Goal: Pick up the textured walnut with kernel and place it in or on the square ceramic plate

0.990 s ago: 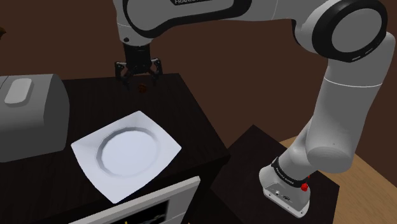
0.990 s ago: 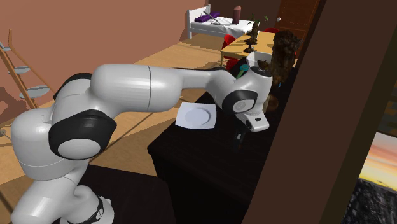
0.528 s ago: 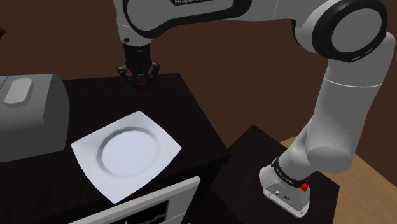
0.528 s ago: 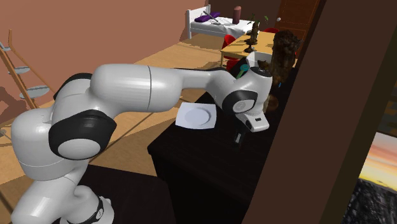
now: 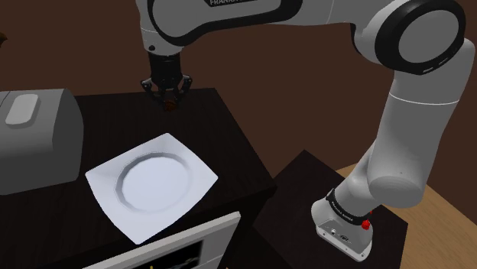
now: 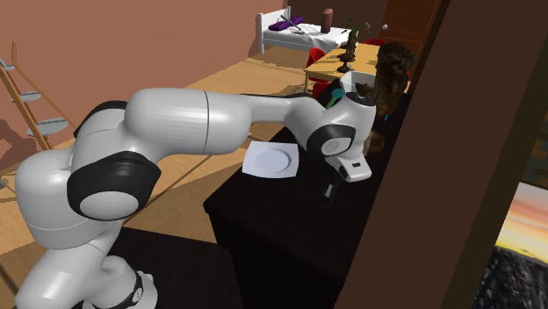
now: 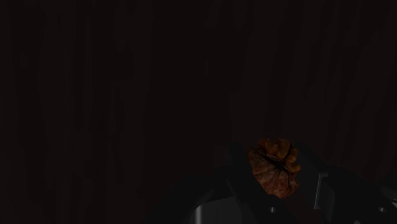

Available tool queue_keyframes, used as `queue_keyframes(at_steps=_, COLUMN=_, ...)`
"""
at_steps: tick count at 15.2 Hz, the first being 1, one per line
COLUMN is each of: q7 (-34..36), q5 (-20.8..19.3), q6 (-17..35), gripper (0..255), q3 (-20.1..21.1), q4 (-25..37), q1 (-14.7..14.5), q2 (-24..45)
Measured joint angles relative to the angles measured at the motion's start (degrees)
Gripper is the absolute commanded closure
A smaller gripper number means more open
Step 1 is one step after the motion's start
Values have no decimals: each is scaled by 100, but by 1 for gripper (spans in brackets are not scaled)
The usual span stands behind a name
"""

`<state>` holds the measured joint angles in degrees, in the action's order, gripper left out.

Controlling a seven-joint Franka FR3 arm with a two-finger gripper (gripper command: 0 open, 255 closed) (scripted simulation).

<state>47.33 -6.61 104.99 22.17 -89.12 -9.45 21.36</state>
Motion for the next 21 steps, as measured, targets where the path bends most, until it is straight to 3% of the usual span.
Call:
queue_keyframes(at_steps=19, q7=-23, q5=26, q6=-1351, gripper=255, q3=40, q4=1338, q1=-93, q2=-24)
queue_keyframes(at_steps=21, q7=99, q5=64, q6=-1328, gripper=255, q3=89, q4=1192, q1=-152, q2=-150)
